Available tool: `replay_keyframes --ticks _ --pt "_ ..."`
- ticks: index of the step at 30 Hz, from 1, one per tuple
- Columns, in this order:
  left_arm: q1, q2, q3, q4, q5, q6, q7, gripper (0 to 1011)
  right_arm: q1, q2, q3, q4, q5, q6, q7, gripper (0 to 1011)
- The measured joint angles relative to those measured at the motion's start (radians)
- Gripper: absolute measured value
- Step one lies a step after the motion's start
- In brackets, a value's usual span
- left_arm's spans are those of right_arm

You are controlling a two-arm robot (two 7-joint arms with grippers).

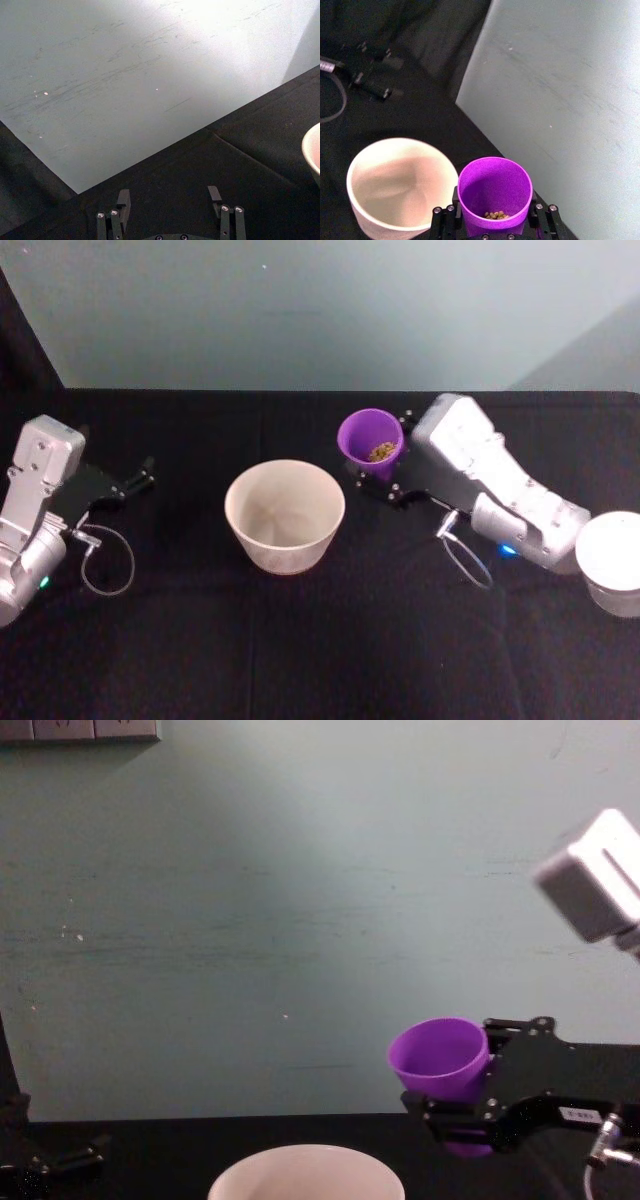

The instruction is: Pick up the cup and pour the mung beans from the cup into the bowl.

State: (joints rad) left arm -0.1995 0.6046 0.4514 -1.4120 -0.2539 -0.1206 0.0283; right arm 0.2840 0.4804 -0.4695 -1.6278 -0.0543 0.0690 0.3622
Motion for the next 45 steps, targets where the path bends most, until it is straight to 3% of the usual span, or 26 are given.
replay_keyframes --ticks 13,26,45 --pt "0.000 0.000 0.000 0.000 0.000 0.000 0.000 1000 0.114 0.003 -0.091 -0.018 -0.188 0.103 0.072 723" --pt "0.000 0.000 0.000 0.000 0.000 0.000 0.000 1000 0.226 -0.021 -0.220 -0.018 -0.446 0.211 0.128 723" --pt "0.000 0.000 0.000 0.000 0.000 0.000 0.000 1000 0.254 -0.062 -0.317 -0.021 -0.687 0.267 0.124 723"
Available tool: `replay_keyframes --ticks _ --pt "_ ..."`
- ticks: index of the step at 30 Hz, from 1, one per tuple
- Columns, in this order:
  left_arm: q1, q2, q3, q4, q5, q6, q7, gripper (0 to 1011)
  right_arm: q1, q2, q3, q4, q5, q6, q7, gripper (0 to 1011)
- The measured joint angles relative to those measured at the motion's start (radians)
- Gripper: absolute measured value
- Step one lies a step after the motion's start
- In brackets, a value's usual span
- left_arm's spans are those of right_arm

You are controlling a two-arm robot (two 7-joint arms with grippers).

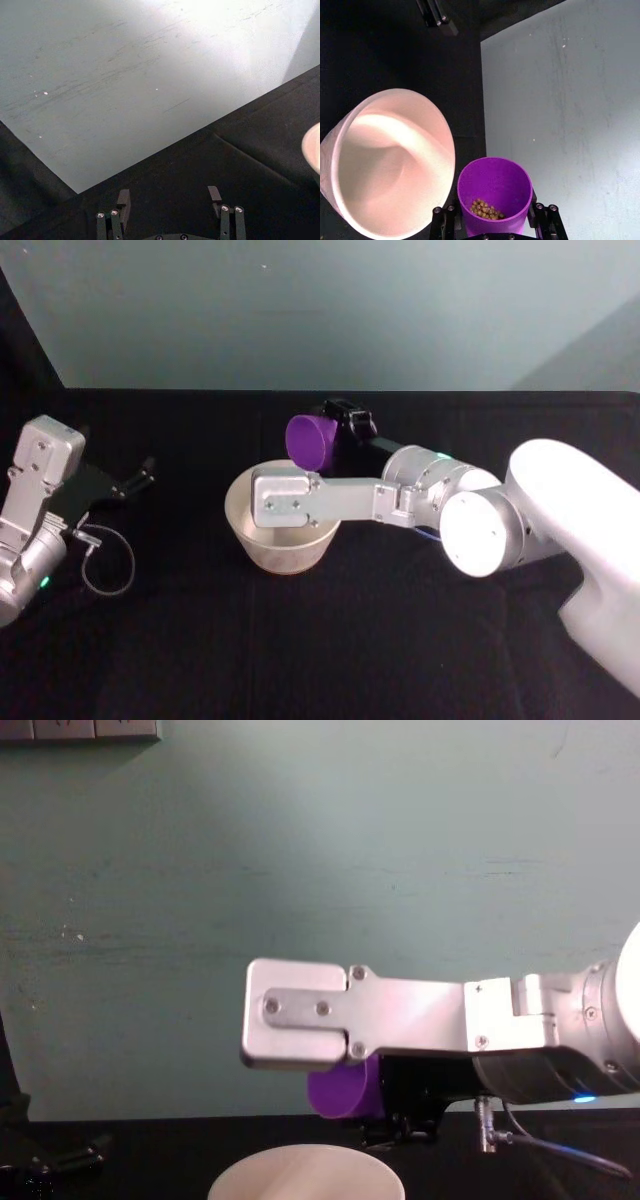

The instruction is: Pick up the cup and pour the mung beans from the cup into the bowl.

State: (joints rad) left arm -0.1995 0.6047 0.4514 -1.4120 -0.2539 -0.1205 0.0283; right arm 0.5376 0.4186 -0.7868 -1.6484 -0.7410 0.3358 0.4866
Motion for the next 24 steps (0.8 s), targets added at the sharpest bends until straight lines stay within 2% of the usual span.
replay_keyframes --ticks 3,24 --pt "0.000 0.000 0.000 0.000 0.000 0.000 0.000 1000 -0.004 -0.001 -0.004 0.000 -0.019 -0.002 -0.010 723" --pt "0.000 0.000 0.000 0.000 0.000 0.000 0.000 1000 -0.011 -0.018 -0.092 0.040 -0.242 -0.030 -0.052 723"
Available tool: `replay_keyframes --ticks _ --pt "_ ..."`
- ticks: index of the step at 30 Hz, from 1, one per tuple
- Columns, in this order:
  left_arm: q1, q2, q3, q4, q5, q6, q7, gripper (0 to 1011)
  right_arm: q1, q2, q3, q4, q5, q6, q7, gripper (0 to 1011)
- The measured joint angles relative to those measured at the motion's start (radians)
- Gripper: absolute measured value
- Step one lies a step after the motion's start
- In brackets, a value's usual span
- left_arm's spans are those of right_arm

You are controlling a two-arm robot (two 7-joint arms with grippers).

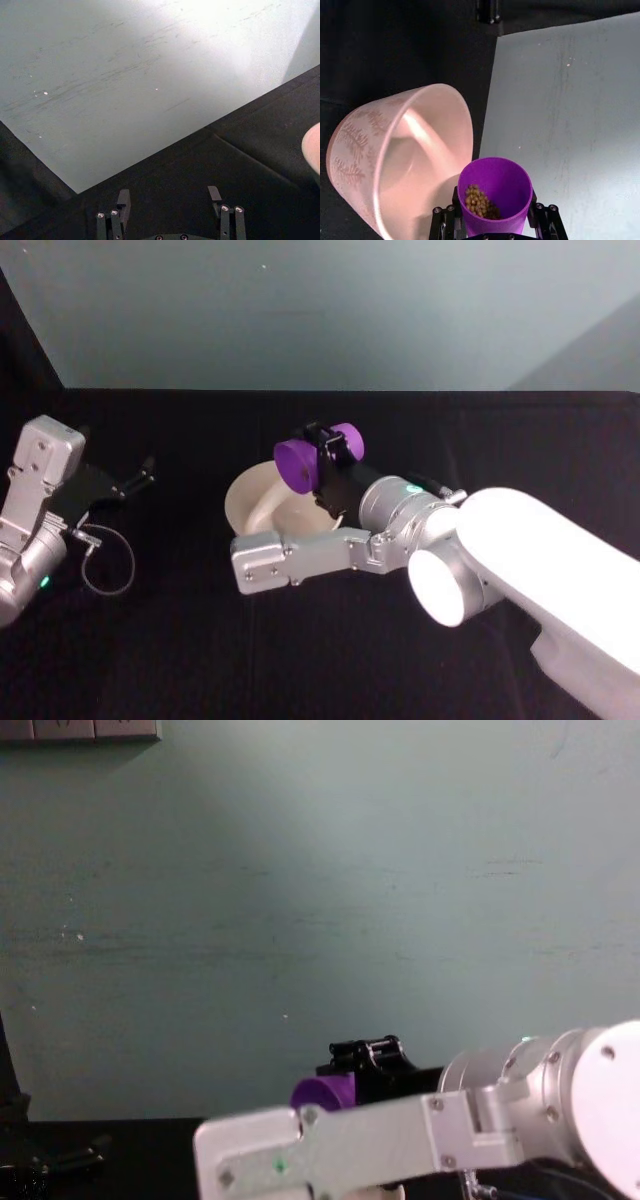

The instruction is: Pick up the cup and pour the mung beans from the cup into the bowl.

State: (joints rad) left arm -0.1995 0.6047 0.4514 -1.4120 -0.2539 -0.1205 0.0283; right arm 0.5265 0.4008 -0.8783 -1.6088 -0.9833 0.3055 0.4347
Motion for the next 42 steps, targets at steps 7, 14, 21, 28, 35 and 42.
replay_keyframes --ticks 7,14,21,28,35,42 --pt "0.000 0.000 0.000 0.000 0.000 0.000 0.000 1000 -0.011 -0.001 -0.014 0.001 -0.063 0.007 -0.014 723" --pt "0.000 0.000 0.000 0.000 0.000 0.000 0.000 1000 -0.017 -0.005 -0.019 0.003 -0.118 0.014 -0.020 723" --pt "0.000 0.000 0.000 0.000 0.000 0.000 0.000 1000 -0.024 -0.012 -0.013 0.004 -0.144 0.011 -0.017 723" --pt "0.000 0.000 0.000 0.000 0.000 0.000 0.000 1000 -0.029 -0.020 -0.010 0.009 -0.174 0.010 -0.008 723" --pt "0.000 0.000 0.000 0.000 0.000 0.000 0.000 1000 -0.035 -0.028 -0.005 0.013 -0.200 0.003 -0.003 723" --pt "0.000 0.000 0.000 0.000 0.000 0.000 0.000 1000 -0.042 -0.036 0.006 0.017 -0.215 -0.011 0.000 723"
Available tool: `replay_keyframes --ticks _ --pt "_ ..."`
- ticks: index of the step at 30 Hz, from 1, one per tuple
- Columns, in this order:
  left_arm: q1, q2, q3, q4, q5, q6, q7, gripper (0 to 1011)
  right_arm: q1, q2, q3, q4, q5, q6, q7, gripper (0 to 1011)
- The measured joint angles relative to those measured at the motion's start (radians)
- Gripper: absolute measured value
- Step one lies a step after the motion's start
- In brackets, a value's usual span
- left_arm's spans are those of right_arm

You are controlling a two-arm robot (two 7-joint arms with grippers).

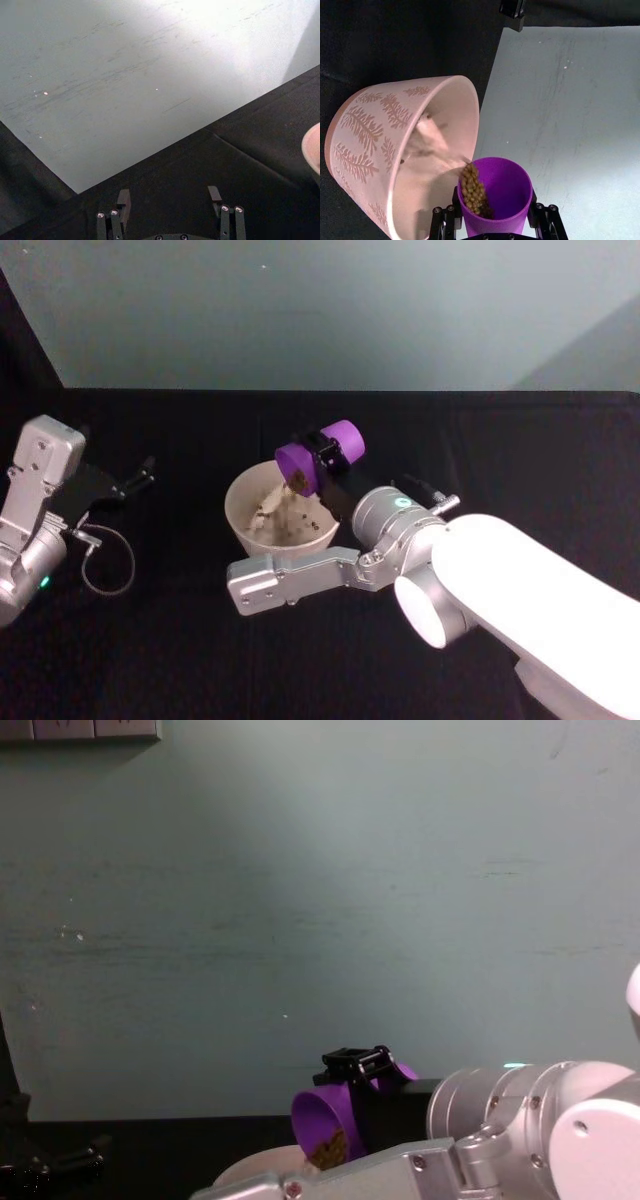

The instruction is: Pick up the cup and pour the mung beans from the cup into the bowl.

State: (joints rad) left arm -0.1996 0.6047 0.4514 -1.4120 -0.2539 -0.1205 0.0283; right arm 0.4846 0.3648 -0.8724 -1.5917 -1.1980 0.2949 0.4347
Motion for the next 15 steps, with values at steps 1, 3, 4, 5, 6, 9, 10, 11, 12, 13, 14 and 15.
replay_keyframes --ticks 1,3,4,5,6,9,10,11,12,13,14,15 --pt "0.000 0.000 0.000 0.000 0.000 0.000 0.000 1000 -0.001 -0.001 0.001 0.000 -0.002 -0.001 0.000 723" --pt "0.000 0.000 0.000 0.000 0.000 0.000 0.000 1000 -0.003 -0.003 0.004 0.001 -0.007 -0.005 0.002 723" --pt "0.000 0.000 0.000 0.000 0.000 0.000 0.000 1000 -0.003 -0.004 0.005 0.001 -0.009 -0.006 0.002 723" --pt "0.000 0.000 0.000 0.000 0.000 0.000 0.000 1000 -0.004 -0.005 0.006 0.001 -0.011 -0.007 0.003 723" --pt "0.000 0.000 0.000 0.000 0.000 0.000 0.000 1000 -0.006 -0.006 0.009 0.001 -0.014 -0.010 0.004 723" --pt "0.000 0.000 0.000 0.000 0.000 0.000 0.000 1000 -0.011 -0.009 0.014 0.001 -0.020 -0.013 0.007 723" --pt "0.000 0.000 0.000 0.000 0.000 0.000 0.000 1000 -0.012 -0.009 0.015 0.001 -0.022 -0.014 0.007 724" --pt "0.000 0.000 0.000 0.000 0.000 0.000 0.000 1000 -0.015 -0.011 0.018 0.000 -0.025 -0.015 0.007 723" --pt "0.000 0.000 0.000 0.000 0.000 0.000 0.000 1000 -0.016 -0.012 0.020 0.000 -0.026 -0.016 0.007 723" --pt "0.000 0.000 0.000 0.000 0.000 0.000 0.000 1000 -0.017 -0.013 0.021 0.000 -0.028 -0.017 0.007 723" --pt "0.000 0.000 0.000 0.000 0.000 0.000 0.000 1000 -0.018 -0.014 0.022 0.000 -0.030 -0.018 0.008 723" --pt "0.000 0.000 0.000 0.000 0.000 0.000 0.000 1000 -0.019 -0.014 0.024 0.000 -0.032 -0.018 0.008 723"
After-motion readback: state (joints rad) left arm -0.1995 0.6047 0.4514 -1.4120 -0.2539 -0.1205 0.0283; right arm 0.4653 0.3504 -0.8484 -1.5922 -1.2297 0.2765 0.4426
